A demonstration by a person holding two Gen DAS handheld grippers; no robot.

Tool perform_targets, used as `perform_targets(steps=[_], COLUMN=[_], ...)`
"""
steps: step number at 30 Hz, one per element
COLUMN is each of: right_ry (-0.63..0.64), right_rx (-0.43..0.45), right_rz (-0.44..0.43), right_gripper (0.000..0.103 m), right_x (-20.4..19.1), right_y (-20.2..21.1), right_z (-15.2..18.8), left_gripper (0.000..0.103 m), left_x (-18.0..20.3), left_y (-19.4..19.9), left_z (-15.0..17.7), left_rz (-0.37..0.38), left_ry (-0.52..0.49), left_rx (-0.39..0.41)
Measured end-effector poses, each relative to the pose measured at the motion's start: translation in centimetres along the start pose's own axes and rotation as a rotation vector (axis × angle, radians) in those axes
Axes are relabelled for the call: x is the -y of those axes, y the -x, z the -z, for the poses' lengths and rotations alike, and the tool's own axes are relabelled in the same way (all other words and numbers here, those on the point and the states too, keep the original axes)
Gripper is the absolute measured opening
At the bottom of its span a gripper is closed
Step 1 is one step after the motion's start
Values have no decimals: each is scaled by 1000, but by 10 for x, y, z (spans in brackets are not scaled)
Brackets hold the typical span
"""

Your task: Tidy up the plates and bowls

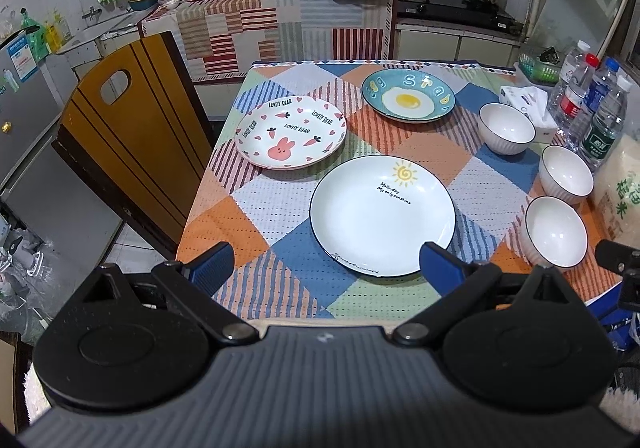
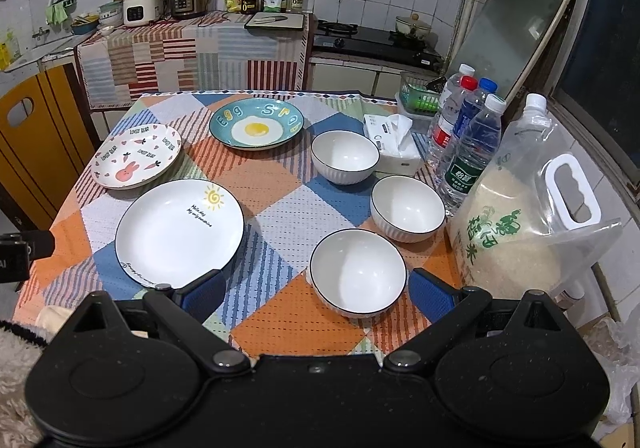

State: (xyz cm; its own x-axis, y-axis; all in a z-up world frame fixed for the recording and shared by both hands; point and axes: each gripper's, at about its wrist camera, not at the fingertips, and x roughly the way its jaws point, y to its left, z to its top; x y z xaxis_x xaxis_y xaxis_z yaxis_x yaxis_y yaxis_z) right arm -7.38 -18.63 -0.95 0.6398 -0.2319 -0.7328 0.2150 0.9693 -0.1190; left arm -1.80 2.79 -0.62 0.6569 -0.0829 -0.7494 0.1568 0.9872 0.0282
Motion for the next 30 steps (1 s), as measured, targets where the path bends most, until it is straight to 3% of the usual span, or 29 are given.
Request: perform_targets(steps=[17, 22, 24, 30], right_ry=[-4, -3, -6, 74], right_rx=[-16, -5, 34, 361], right_rz=[-10, -52, -114, -356], right_gripper=[100, 100, 100, 99], right_x=[1, 5, 9, 18], right_y=[-4, -3, -2, -2], right_z=[0, -4, -9, -14], left_gripper=[100, 100, 100, 100], left_x=[1, -3, -6, -21], left_y=[0, -2, -7, -43], left_z=[1, -3, -8, -27], left_rz=[1, 40, 31, -6], left_ry=[1, 19, 7, 5], left_rx=[-2, 5, 8, 21])
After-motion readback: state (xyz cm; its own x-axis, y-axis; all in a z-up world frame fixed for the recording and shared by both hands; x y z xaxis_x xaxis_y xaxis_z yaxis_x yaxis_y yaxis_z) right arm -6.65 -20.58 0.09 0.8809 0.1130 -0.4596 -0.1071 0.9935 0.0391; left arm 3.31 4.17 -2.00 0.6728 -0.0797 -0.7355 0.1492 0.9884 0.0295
